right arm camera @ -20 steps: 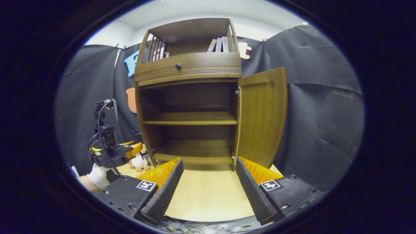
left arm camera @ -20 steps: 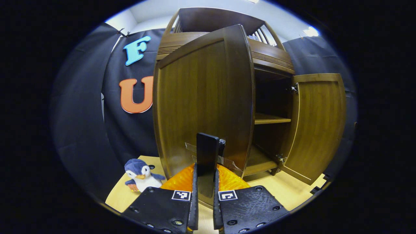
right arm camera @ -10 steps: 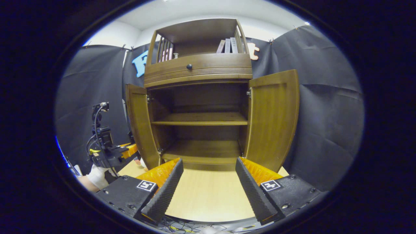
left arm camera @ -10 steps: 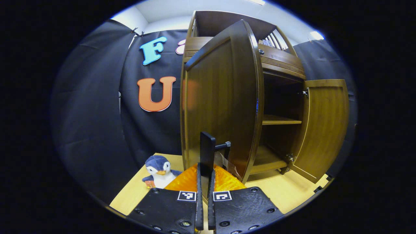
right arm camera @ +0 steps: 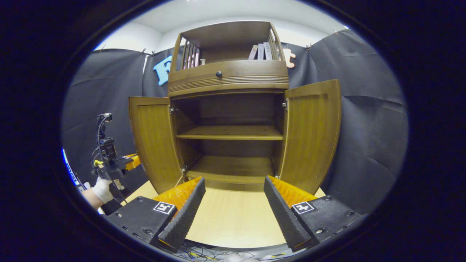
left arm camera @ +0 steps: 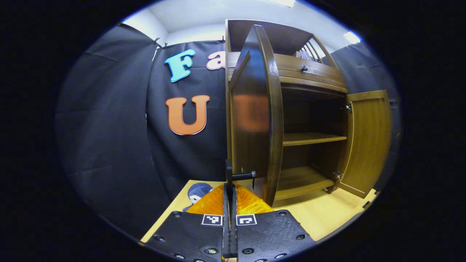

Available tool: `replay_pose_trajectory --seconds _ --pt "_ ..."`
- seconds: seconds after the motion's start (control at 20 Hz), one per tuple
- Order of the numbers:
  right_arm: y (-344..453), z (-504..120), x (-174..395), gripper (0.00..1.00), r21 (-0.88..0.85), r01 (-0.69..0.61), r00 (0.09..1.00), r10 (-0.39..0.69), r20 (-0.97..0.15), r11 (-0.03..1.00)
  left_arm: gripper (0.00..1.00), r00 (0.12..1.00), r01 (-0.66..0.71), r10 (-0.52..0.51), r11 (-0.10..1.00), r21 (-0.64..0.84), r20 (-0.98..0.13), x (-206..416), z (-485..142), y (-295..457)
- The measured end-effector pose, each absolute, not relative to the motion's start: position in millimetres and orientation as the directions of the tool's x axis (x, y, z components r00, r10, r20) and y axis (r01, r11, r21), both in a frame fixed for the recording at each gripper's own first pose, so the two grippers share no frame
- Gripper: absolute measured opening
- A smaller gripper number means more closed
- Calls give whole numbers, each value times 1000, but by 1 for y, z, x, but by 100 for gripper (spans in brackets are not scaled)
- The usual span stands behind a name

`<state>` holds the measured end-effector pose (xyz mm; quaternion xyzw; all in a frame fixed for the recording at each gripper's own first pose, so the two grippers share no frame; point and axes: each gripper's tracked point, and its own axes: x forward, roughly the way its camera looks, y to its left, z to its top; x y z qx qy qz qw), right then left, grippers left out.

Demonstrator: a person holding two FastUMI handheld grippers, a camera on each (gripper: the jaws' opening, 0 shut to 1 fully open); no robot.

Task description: Open the right door of the double-door shoe cabinet with the right hand, and open the left door with the left hand.

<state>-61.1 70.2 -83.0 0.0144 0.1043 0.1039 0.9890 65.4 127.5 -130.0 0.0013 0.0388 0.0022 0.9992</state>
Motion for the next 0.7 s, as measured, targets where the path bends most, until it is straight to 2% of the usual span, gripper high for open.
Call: replay_pose_trajectory --seconds 0.2,0.25,0.3,0.6,0.65,0.7 --pt "71 -84 -62 100 52 -204 956 210 -204 978 0 998 11 -11 1000 3 -67 67 -129 130" --pt "71 -83 -62 100 52 -205 956 211 -204 977 7 998 19 -20 1000 -3 -62 65 -127 135" --pt "71 -83 -63 100 51 -205 956 211 -203 978 0 998 26 -26 1000 -7 -62 65 -129 143" --pt "70 -83 -64 100 49 -204 956 210 -204 978 0 994 91 -89 996 26 -60 67 -130 157" --pt "71 -83 -63 100 50 -204 956 210 -204 978 7 993 101 -100 995 22 -58 67 -130 160" --pt "72 -84 -63 100 50 -206 955 212 -206 977 0 993 109 -108 994 17 -58 68 -130 164"
